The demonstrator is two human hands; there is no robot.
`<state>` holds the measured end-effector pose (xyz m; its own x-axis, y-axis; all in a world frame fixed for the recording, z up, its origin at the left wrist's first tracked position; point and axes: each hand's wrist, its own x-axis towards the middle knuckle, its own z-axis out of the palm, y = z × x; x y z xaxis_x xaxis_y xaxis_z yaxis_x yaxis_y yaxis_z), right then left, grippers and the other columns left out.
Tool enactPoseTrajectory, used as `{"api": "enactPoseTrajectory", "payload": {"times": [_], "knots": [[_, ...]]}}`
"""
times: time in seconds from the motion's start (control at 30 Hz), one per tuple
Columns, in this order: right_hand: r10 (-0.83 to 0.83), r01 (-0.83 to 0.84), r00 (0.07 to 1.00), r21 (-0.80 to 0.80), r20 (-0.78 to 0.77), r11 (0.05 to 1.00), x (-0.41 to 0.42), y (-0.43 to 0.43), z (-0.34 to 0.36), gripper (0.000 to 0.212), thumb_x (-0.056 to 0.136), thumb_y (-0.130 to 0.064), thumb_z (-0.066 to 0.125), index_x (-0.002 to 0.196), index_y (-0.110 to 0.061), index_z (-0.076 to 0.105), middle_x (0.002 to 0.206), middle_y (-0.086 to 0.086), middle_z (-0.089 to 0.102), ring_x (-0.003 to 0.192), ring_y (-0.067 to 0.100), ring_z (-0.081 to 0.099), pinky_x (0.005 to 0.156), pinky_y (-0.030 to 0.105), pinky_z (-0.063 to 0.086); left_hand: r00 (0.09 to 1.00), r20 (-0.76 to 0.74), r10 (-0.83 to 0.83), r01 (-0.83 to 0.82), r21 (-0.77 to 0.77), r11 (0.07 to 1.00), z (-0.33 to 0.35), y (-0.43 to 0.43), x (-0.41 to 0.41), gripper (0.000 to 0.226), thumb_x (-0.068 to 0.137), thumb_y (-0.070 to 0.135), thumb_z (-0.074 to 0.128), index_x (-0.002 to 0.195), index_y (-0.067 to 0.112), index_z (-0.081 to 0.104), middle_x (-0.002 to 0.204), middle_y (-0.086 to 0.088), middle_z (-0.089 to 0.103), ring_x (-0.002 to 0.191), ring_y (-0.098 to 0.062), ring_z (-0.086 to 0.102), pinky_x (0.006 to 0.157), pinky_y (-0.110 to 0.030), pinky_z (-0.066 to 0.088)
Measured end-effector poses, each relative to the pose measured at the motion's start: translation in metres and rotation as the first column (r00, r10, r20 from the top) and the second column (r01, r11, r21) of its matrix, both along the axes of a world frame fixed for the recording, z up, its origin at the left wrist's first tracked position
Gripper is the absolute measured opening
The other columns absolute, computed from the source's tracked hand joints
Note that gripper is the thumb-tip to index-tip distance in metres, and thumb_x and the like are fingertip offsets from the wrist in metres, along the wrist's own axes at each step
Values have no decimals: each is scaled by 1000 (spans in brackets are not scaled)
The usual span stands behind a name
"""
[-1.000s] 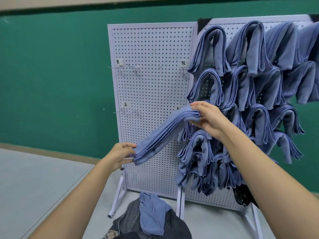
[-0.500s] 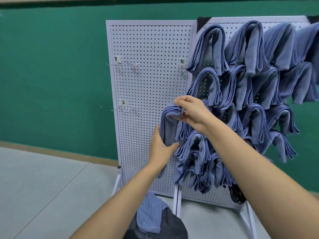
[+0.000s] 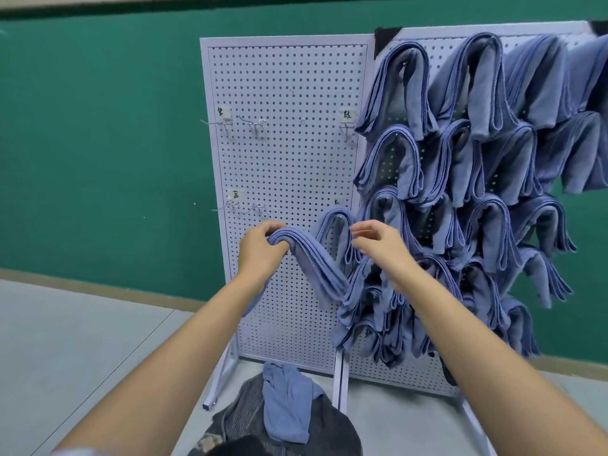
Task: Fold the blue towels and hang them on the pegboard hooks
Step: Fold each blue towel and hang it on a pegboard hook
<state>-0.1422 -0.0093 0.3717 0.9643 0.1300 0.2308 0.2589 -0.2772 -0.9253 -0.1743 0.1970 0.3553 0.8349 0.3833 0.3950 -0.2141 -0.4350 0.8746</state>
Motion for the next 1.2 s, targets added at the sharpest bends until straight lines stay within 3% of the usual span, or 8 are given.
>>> {"api": "enactPoseTrajectory", "payload": {"times": [0.13, 0.23, 0.33, 0.43, 0.57, 0.7, 0.8, 1.2], "knots": [[204, -140, 957, -285, 208, 948, -9, 50, -9, 40, 81, -22, 71, 117, -19, 54, 115, -4, 54, 107, 11, 49, 86, 24, 41, 998, -17, 67, -65, 101, 993, 3, -4, 4, 17, 81, 8, 65, 95, 18, 64, 83, 12, 62, 73, -2, 56, 61, -18, 42], [159, -24, 945, -422, 287, 906, 0, 74, -25, 52, 78, -25, 72, 123, -22, 46, 115, -6, 46, 110, 12, 42, 91, 32, 41, 997, -38, 69, -63, 148, 987, 1, 2, 5, 12, 78, 9, 67, 88, 15, 63, 79, 8, 61, 68, -5, 53, 55, -12, 38], [121, -28, 956, -324, 269, 946, 8, 86, -33, 36, 83, -12, 62, 115, -22, 48, 107, -4, 54, 96, 19, 56, 84, 44, 50, 996, -73, 51, -36, 201, 979, -7, 20, 5, 11, 75, 9, 72, 85, 11, 71, 75, 6, 65, 67, -7, 56, 53, -8, 40], [139, -52, 955, -313, 261, 948, 16, 102, -39, 24, 86, -6, 57, 104, -21, 52, 99, -1, 61, 78, 19, 59, 74, 43, 53, 995, -85, 50, -26, 256, 966, -16, 44, 4, 12, 73, 9, 73, 83, 16, 73, 75, 7, 66, 69, -8, 58, 56, -6, 40], [133, -47, 953, -300, 271, 953, 31, 131, -38, 22, 87, -7, 56, 102, -23, 53, 95, -5, 59, 75, 20, 59, 71, 42, 54, 996, -59, 69, -51, 271, 961, -19, 69, 8, 18, 74, 7, 64, 83, 21, 72, 76, 4, 69, 74, -16, 63, 66, -24, 48], [124, -38, 941, -264, 316, 964, 54, 163, -29, 21, 86, -8, 57, 104, -19, 55, 94, -5, 59, 73, 19, 56, 70, 42, 53, 993, -36, 116, -96, 354, 930, -11, 96, 28, 27, 67, 25, 50, 81, 17, 72, 70, -2, 69, 71, -27, 62, 61, -36, 50], [86, 2, 926, -233, 367, 973, 77, 182, -21, 20, 87, -7, 55, 102, -21, 55, 95, -6, 59, 78, 16, 56, 68, 33, 47, 984, -5, 179, -160, 414, 896, -4, 118, 56, 25, 76, 9, 50, 84, 16, 72, 72, -8, 67, 71, -30, 59, 60, -35, 49], [-34, 70, 917, -76, 397, 995, 174, 230, -30, 26, 88, -1, 55, 110, -14, 54, 111, 1, 57, 95, 11, 52, 79, 21, 43, 969, 213, 124, -161, 165, 973, -12, 148, 180, 34, 86, -9, 46, 104, 8, 70, 85, -3, 66, 75, -18, 59, 72, -23, 53]]}}
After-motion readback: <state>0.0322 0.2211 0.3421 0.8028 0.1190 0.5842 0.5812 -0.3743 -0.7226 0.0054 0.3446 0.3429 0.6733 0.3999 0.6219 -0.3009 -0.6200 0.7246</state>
